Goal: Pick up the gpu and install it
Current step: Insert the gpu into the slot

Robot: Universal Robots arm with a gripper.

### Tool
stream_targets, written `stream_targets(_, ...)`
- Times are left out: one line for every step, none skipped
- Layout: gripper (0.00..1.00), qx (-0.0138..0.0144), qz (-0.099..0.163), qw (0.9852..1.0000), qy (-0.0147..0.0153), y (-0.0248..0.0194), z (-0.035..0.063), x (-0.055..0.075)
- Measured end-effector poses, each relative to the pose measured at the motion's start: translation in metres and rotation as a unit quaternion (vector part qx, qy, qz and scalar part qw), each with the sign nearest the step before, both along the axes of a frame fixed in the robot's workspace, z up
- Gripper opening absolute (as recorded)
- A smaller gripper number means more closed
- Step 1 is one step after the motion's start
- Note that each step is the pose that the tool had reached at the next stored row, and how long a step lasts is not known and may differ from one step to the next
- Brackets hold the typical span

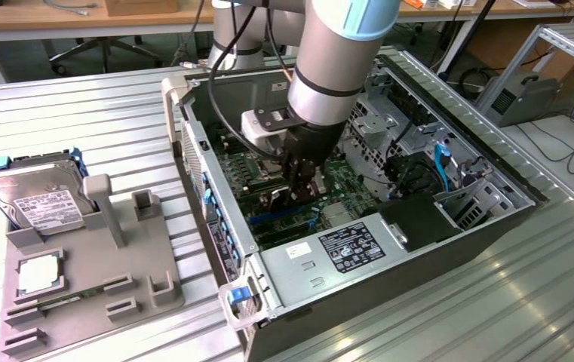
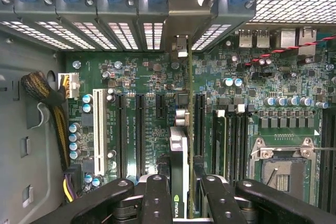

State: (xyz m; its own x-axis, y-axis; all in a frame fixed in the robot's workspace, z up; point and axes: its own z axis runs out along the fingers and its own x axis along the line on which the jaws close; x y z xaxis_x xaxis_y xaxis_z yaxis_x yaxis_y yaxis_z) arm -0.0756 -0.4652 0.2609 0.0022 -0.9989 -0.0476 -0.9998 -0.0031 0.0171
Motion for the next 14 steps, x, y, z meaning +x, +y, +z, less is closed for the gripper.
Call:
stream_targets(0.27, 0.0001, 0.000, 1.0000, 0.0000, -0.0003, 0.0000, 0.0000)
stream_targets(0.27, 0.0000, 0.000, 1.0000, 0.0000, -0.0007, 0.0000, 0.0000)
stream_targets(0.27, 0.0000, 0.000, 1.0000, 0.0000, -0.0007, 0.0000, 0.0000)
stream_targets(0.27, 0.0001, 0.000, 1.0000, 0.0000, -0.0008, -0.0005, 0.0000)
stream_targets(0.27, 0.0000, 0.000, 1.0000, 0.0000, -0.0008, -0.0009, 0.0000)
stream_targets(0.27, 0.0000, 0.000, 1.0000, 0.0000, -0.0008, -0.0011, 0.0000)
stream_targets(0.27, 0.0000, 0.000, 1.0000, 0.0000, -0.0008, -0.0015, -0.0001)
stream_targets(0.27, 0.0000, 0.000, 1.0000, 0.0000, -0.0008, -0.0019, -0.0001)
stream_targets(0.27, 0.0000, 0.000, 1.0000, 0.0000, -0.0009, -0.0020, -0.0002)
stream_targets(0.27, 0.0000, 0.000, 1.0000, 0.0000, -0.0010, -0.0020, -0.0003)
stream_targets(0.27, 0.0000, 0.000, 1.0000, 0.0000, -0.0011, -0.0021, -0.0005)
stream_targets(0.27, 0.0001, 0.000, 1.0000, -0.0001, -0.0011, -0.0023, -0.0007)
stream_targets(0.27, 0.0001, 0.000, 1.0000, -0.0001, -0.0012, -0.0028, -0.0010)
stream_targets(0.27, 0.0000, 0.000, 1.0000, 0.0000, -0.0012, -0.0030, -0.0012)
